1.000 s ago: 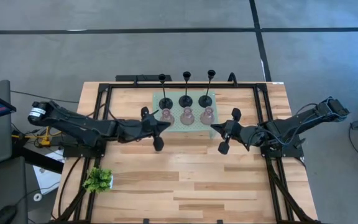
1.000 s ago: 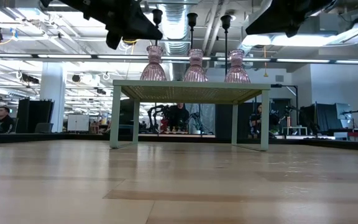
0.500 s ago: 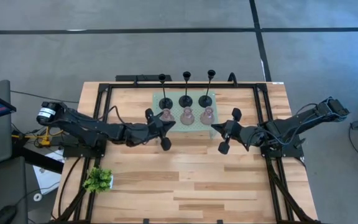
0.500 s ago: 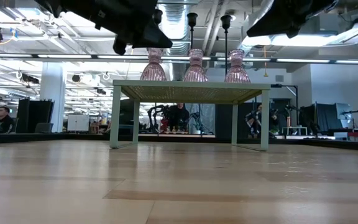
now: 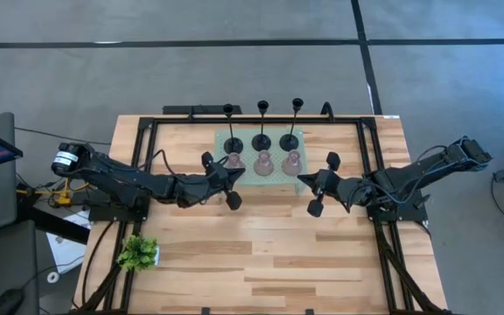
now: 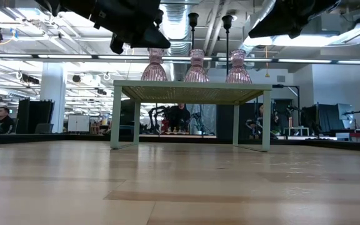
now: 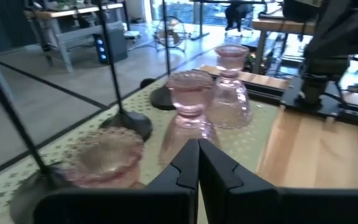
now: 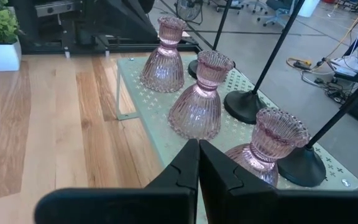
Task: Pick & Place candle stick holders
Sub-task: Adjust the left pink glass candle holder on the shelf
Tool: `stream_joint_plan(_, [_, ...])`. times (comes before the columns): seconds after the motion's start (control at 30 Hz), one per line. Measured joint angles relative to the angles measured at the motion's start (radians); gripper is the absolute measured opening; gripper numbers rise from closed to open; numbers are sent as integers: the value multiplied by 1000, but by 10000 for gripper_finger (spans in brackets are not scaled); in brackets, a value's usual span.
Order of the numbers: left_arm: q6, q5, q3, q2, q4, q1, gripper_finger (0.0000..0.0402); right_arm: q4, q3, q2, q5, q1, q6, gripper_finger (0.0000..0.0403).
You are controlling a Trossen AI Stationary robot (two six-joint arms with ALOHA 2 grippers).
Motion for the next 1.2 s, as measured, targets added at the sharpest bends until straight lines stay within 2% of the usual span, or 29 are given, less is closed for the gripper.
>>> stream_joint_plan(0.8, [26, -116, 0, -1, -10, 0, 4, -9, 0, 0, 0, 0, 8, 0])
stream_joint_plan(1.2, [26, -141, 0, -1, -32, -4, 4, -10, 0, 0, 0, 0, 8, 0])
